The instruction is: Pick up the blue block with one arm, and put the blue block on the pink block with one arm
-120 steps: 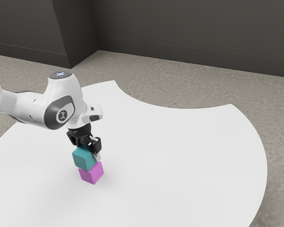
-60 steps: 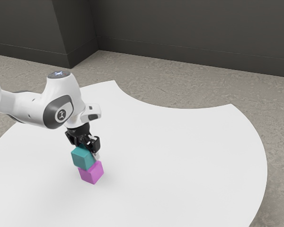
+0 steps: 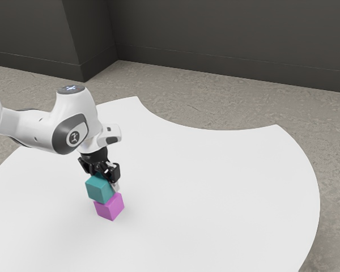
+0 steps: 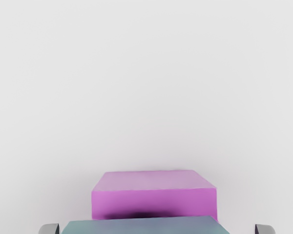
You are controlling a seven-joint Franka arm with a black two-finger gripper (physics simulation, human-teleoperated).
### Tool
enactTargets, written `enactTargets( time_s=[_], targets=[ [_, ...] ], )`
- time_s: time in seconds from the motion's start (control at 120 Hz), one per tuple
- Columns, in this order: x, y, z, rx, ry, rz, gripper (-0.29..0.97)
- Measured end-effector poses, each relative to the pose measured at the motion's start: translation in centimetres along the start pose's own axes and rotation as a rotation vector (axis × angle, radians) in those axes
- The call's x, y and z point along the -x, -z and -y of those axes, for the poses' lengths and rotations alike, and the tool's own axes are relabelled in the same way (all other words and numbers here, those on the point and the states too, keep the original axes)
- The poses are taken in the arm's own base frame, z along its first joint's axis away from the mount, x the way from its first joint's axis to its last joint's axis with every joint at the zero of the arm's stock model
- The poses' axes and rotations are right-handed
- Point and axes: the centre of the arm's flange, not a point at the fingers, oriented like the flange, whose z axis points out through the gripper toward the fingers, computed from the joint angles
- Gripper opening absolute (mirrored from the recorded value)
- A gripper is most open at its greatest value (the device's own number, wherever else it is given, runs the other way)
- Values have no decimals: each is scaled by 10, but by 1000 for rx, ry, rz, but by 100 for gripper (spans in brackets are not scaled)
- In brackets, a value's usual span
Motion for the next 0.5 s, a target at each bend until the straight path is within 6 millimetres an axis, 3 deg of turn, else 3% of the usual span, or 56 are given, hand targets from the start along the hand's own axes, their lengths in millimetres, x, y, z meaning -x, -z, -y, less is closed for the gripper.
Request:
enactTargets(
  time_s=[0.5],
  targets=[
    [0, -2, -8, 14, -39, 7, 62]
  ],
)
